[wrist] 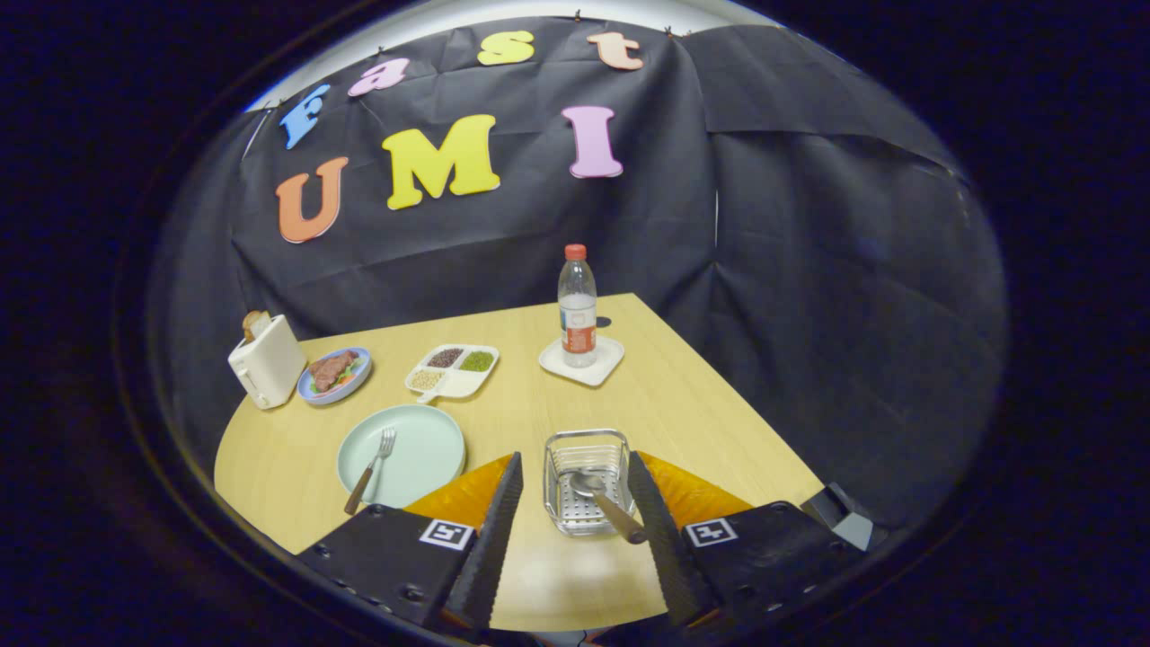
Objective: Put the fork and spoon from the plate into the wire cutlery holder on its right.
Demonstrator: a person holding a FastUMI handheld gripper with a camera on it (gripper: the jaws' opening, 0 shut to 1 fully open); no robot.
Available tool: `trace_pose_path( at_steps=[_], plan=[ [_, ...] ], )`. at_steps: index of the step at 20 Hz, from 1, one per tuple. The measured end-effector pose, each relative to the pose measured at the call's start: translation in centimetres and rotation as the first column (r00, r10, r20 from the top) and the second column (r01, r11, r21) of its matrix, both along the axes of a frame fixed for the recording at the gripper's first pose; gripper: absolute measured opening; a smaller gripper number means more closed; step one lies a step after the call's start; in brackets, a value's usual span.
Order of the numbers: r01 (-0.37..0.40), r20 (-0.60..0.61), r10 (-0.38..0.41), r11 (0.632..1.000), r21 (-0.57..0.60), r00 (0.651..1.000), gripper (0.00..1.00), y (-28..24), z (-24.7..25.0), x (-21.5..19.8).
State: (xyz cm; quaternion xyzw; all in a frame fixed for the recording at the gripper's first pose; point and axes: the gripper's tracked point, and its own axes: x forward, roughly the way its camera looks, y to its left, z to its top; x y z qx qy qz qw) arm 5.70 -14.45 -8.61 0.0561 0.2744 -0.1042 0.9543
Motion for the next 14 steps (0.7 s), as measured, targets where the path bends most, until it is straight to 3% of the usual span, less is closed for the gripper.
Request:
trace_pose_path(
  at_steps=[6, 14],
  plan=[
    [-0.001, 0.152, 0.021, 0.992, -0.126, 0.988, 0.85, 3.7, 3.9, 0.2],
    [-0.100, 0.172, 0.117, 0.990, -0.102, 0.978, 0.93, 12.7, 2.5, 2.7]
  ],
)
